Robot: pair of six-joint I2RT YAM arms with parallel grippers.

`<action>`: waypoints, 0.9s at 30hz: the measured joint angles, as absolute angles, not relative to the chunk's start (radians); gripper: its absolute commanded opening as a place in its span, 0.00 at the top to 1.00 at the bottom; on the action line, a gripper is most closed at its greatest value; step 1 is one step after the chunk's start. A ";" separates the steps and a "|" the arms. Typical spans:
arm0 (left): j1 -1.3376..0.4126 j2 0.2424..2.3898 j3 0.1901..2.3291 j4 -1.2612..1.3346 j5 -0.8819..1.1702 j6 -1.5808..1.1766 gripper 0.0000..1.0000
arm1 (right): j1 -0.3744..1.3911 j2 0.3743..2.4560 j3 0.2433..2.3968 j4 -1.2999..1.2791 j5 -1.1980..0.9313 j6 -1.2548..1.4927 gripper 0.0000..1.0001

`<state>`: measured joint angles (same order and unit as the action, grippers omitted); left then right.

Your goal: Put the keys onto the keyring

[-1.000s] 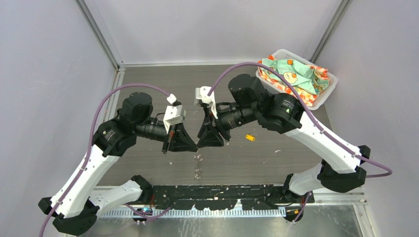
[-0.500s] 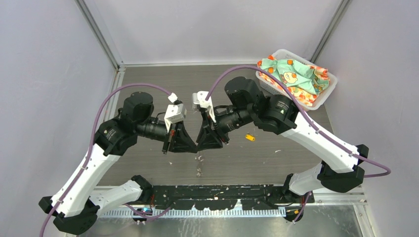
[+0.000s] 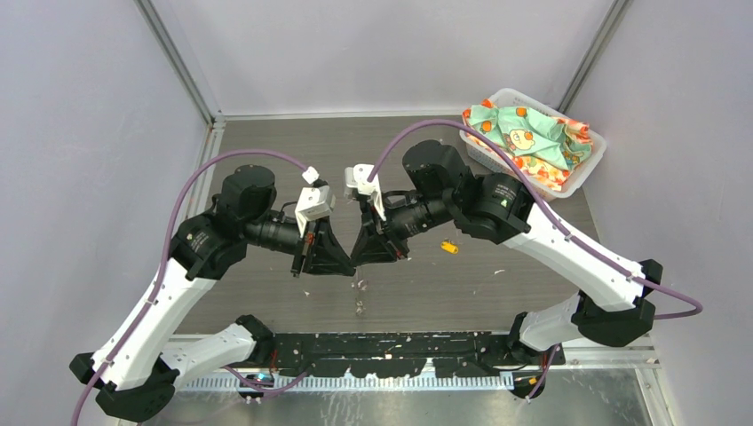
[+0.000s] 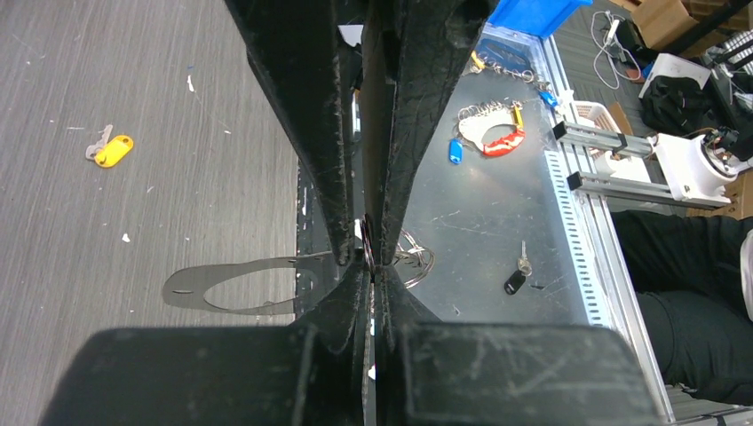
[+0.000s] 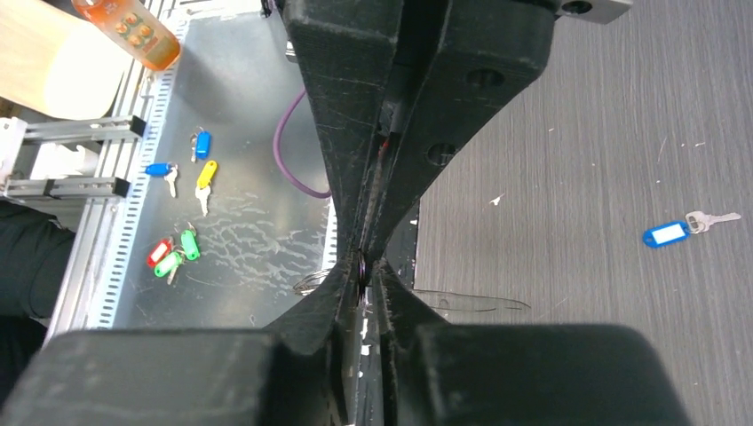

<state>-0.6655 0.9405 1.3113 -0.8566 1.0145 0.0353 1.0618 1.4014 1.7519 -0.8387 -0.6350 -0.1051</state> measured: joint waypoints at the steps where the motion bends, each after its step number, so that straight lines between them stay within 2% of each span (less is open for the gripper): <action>1: -0.665 0.941 1.311 -0.857 1.014 0.035 1.00 | 1.062 1.401 1.751 -0.837 -0.634 -0.102 0.94; 2: -0.665 0.941 1.311 -0.857 1.013 0.035 1.00 | 1.062 1.401 1.751 -0.836 -0.635 -0.100 0.98; 7: -0.665 0.939 1.311 -0.857 1.011 0.034 0.98 | 1.062 1.391 1.735 -0.819 -0.633 -0.097 0.99; 9: -0.665 0.938 1.311 -0.855 1.004 0.033 0.77 | 1.062 1.373 1.710 -0.794 -0.622 -0.095 0.99; 11: -0.665 0.935 1.308 -0.844 0.995 0.024 0.67 | 1.063 1.344 1.668 -0.750 -0.601 -0.087 0.99; 12: -0.665 0.931 1.305 -0.836 0.994 0.015 0.65 | 1.063 1.315 1.626 -0.711 -0.581 -0.078 0.99; 20: -0.665 0.858 1.235 -0.762 0.984 -0.049 0.65 | 1.063 1.039 1.247 -0.274 -0.473 0.048 0.99; 27: -0.665 0.796 1.166 -0.643 0.938 -0.096 0.67 | 1.063 0.988 1.109 0.047 -0.446 0.156 0.99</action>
